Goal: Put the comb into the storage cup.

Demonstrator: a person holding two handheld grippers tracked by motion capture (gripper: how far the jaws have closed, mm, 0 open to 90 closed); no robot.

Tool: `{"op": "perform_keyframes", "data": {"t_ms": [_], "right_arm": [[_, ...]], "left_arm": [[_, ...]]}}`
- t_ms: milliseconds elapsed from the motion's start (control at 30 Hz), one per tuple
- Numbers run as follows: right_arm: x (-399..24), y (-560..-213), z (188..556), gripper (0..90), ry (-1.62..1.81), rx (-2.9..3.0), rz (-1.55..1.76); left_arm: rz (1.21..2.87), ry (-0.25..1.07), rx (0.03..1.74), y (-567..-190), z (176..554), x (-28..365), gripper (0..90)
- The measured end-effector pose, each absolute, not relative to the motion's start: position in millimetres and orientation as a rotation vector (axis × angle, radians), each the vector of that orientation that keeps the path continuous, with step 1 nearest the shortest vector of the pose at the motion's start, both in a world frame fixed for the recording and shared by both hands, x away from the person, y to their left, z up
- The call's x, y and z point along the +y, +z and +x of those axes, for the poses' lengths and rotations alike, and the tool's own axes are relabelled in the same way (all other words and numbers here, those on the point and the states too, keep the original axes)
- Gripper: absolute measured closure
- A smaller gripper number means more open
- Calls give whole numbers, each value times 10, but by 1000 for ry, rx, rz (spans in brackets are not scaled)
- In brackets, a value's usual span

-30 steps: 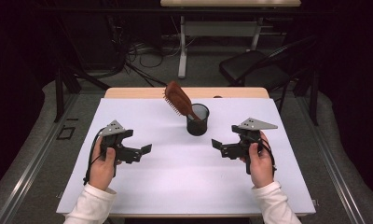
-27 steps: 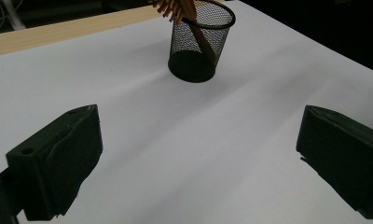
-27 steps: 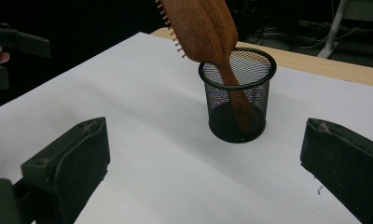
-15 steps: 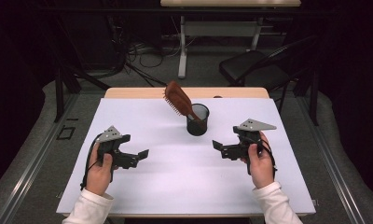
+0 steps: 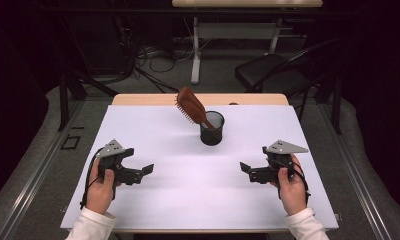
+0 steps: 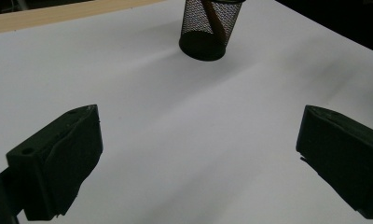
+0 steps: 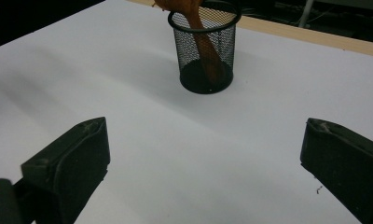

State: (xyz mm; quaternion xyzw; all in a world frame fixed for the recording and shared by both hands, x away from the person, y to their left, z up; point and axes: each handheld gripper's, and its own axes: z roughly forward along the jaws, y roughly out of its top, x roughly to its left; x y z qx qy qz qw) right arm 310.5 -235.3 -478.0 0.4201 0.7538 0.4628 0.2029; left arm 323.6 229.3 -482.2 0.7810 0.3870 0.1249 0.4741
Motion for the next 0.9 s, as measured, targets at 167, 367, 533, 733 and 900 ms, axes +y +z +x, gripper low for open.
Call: {"op": "perform_keyframes", "data": {"t_ms": [167, 367, 533, 733, 900], "right_arm": [[-2437, -4881, 2999, 11, 1276, 2091, 1196], [-2501, -5015, 2897, 10, 1274, 2072, 1219], [-2590, -5097, 2842, 10, 1321, 2038, 1263], [-2692, -5151, 2810, 10, 1323, 1996, 1286], [-2750, -5209, 2805, 10, 1302, 1977, 1291]], "left_arm": [[1887, 311, 951, -4857, 3184, 2323, 7], [1880, 323, 953, -4916, 3137, 2367, 7], [1870, 335, 958, -4963, 3129, 2404, 7], [1852, 341, 963, -5011, 3136, 2442, 8], [1844, 354, 965, -5045, 3138, 2467, 8]]}}
